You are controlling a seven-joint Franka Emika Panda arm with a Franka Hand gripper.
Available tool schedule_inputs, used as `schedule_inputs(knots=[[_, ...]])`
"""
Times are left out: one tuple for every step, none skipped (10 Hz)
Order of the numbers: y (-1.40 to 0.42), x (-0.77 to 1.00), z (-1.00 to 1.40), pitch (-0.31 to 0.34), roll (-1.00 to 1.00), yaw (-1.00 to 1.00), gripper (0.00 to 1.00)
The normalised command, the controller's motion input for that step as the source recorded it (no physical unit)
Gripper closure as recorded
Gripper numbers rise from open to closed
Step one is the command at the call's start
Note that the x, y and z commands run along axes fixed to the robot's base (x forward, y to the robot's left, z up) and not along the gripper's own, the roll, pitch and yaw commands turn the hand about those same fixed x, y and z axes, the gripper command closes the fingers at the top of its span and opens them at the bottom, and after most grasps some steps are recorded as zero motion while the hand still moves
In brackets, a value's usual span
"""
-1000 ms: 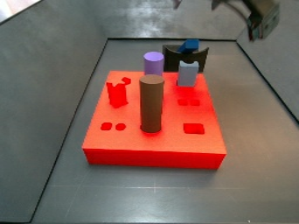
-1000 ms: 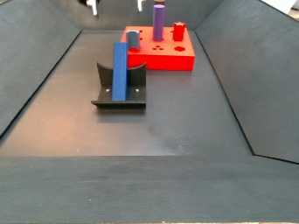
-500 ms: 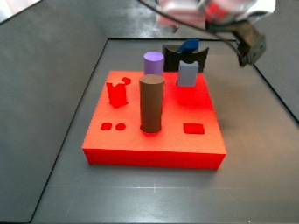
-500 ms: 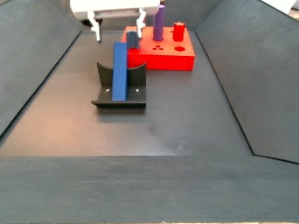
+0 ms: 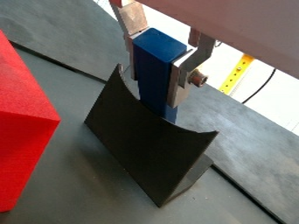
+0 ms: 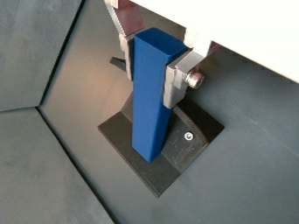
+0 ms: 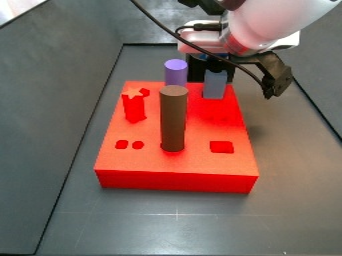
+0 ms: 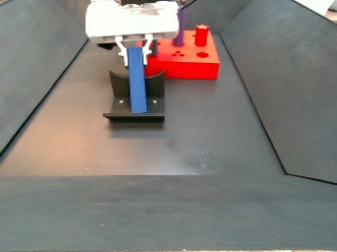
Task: Pick up the rectangle object. Move up. Place the rectangle object on the fixture. Regrasp the rectangle object. Move to above the board. Insert the rectangle object.
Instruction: Move to above the board.
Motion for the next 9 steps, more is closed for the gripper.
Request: schedule_inputs(knots=[[0.15, 0.11, 1.00, -0.196, 0.38, 0.07, 1.00], [0.14, 0.11, 1.00, -0.199, 0.36, 0.06, 1.00], [0.12, 0.10, 1.00, -0.196, 0.30, 0.01, 1.00], [0.11, 0.10, 1.00, -0.183, 0.23, -0.04, 1.00], [0.11, 0.09, 1.00, -0.167, 0.18, -0.09, 1.00], [0.10, 0.07, 1.00, -0.133, 0.12, -0.14, 1.00], [0.07, 0.03, 0.79, -0.102, 0.08, -0.17, 1.00], [0.04, 0.00, 0.52, -0.056, 0.06, -0.18, 1.00], [0.03, -0.01, 0.32, -0.016, 0.04, -0.18, 1.00]])
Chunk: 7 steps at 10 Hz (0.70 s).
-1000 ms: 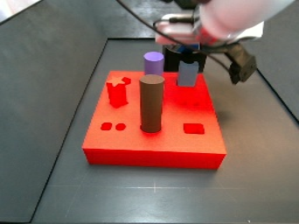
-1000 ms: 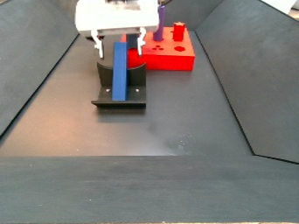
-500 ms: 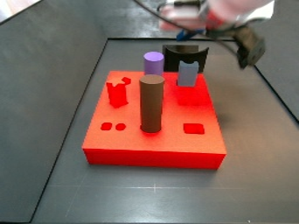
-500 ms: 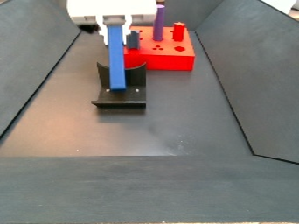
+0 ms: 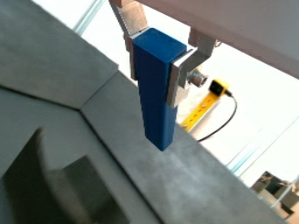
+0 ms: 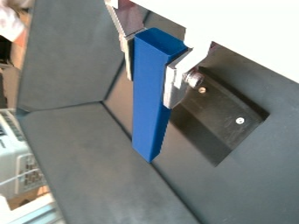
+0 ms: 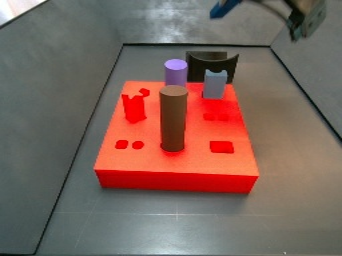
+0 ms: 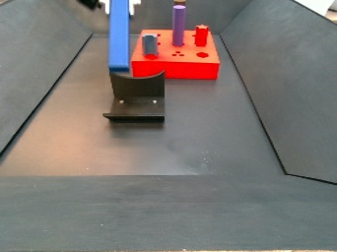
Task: Pick up the rectangle object. Move up. Place the rectangle object on the fixture. Regrasp the rectangle object. Move to above the board. Insert the rectangle object.
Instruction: Move to above the board.
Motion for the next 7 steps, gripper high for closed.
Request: schedule_inputs(knots=[[0.02, -0.02, 0.18, 0.013, 0.03, -0.17, 1.00], [-1.00, -0.61, 0.60, 0.025, -1.00, -0.16, 1.00], [-1.00, -0.63, 0.62, 0.028, -1.00, -0.15, 1.00], [-1.00, -0.68, 0.65, 0.026, -1.00, -0.15, 1.00], [-1.00, -0.69, 0.64, 0.025, -1.00, -0.15, 1.00], [-1.00, -0.70, 0.65, 0.039, -1.00, -0.15, 1.00], [-1.00, -0.71, 0.66, 0.047, -1.00, -0.15, 1.00]])
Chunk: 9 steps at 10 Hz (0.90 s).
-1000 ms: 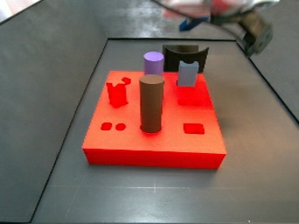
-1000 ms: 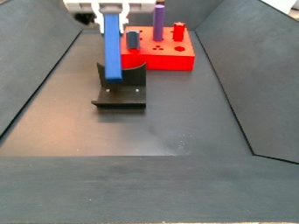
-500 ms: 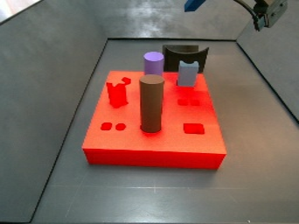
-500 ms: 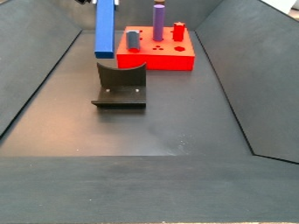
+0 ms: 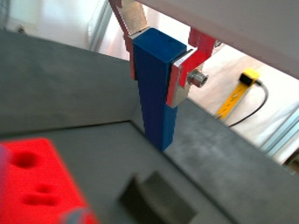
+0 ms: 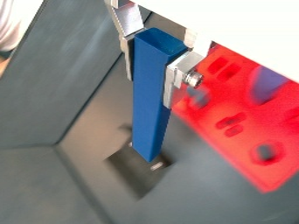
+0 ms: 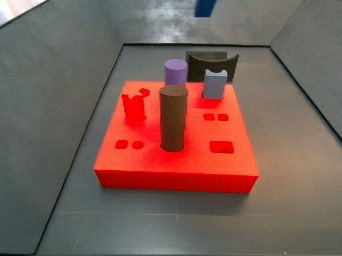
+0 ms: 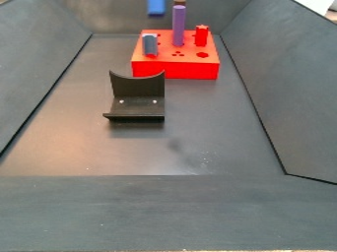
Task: Pick up the rectangle object. Move up. Place the rectangle object on the fixture. Regrasp the rectangle object. Move to above the board. Insert the rectangle object.
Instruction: Move to above the board.
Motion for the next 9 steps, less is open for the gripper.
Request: schedule_inputs(knots=[[-1.00, -0.74, 0.67, 0.052, -1.00, -0.15, 1.00], [-0.85, -0.68, 0.59, 0.055, -1.00, -0.14, 1.00], [-0.55, -0.49, 0.40, 0.056, -1.00, -0.14, 1.00], [-0.37, -0.37, 0.28, 0.055, -1.00, -0.13, 1.00], [-0.15, -0.20, 0.12, 0.056, -1.00, -0.12, 1.00], [-0.07, -0.12, 0.06, 0.053, -1.00, -0.11, 1.00], [-0.02, -0.10, 0.04, 0.042, -0.98, -0.09, 1.00], [0.01, -0.09, 0.02, 0.019, -0.83, -0.08, 1.00], [0.02, -0.09, 0.02, -0.022, -0.53, -0.04, 1.00]])
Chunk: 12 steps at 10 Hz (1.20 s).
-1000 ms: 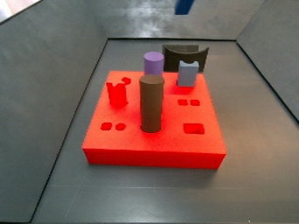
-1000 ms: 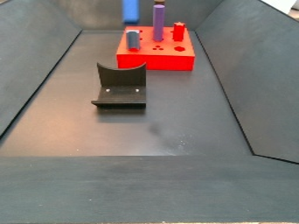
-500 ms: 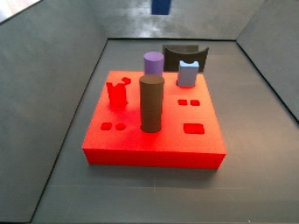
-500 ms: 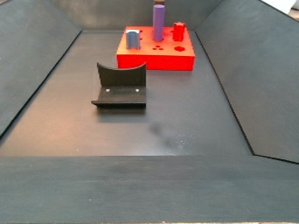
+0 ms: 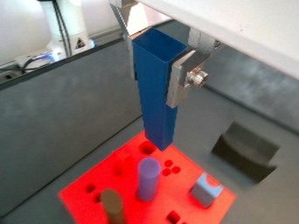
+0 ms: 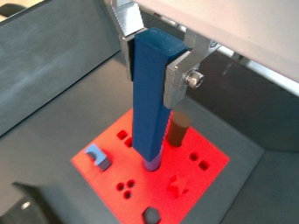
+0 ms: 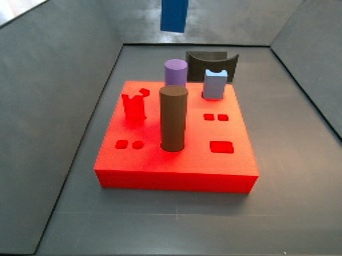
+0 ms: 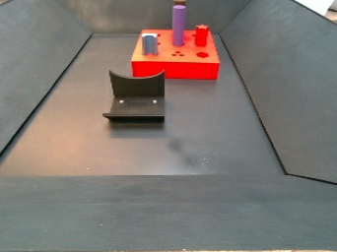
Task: Pick up the rectangle object. Move up. Place the rectangle object on the fixture. Regrasp the rectangle object. Move to above the board. Insert the rectangle object.
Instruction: Move to above the board, then insert the rectangle object.
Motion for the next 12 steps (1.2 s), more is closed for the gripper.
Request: schedule_inputs(knots=[[0.01, -0.07, 0.01, -0.037, -0.35, -0.02, 1.00], [0.02, -0.05, 0.00, -0.041, -0.20, -0.01, 1.00], [-0.10, 0.00, -0.05, 0.000, 0.00, 0.00, 1.00], [0.00, 0.00, -0.02, 0.000, 0.00, 0.00, 1.00], [-0.26, 0.78, 0.00, 0.000, -0.01, 0.24, 1.00], [-0.38, 0.88, 0.00, 0.000, -0.02, 0.21, 1.00], [-0.38, 0.90, 0.00, 0.000, -0.04, 0.19, 1.00], [-0.36, 0.93, 0.00, 0.010, -0.05, 0.18, 1.00], [-0.30, 0.95, -0.01, 0.024, -0.05, 0.21, 1.00], [-0.27, 0.99, -0.08, 0.027, -0.04, 0.21, 1.00], [-0.20, 1.00, -0.16, 0.063, 0.00, 0.13, 1.00], [-0.09, 0.91, -0.19, 0.099, 0.00, 0.03, 1.00]])
